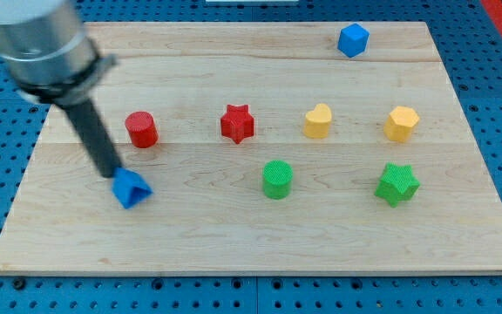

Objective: Move the blue triangle left beside the green circle

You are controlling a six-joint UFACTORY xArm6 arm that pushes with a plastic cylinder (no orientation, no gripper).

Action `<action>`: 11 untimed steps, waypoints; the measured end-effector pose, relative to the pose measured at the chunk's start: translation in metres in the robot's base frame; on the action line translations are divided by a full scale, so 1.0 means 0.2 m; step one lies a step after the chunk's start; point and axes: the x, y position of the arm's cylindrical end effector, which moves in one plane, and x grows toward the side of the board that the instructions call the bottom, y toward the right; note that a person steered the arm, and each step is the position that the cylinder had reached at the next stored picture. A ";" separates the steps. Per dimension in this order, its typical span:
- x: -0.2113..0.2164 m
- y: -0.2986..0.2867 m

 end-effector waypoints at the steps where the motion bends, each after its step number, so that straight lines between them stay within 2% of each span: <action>1: 0.04 -0.15; 2: 0.19 -0.26; 3: 0.38 -0.02; 5: 0.23 0.09; 7: 0.18 0.14; 8: 0.16 -0.11; 9: 0.02 -0.33; 11: -0.21 -0.01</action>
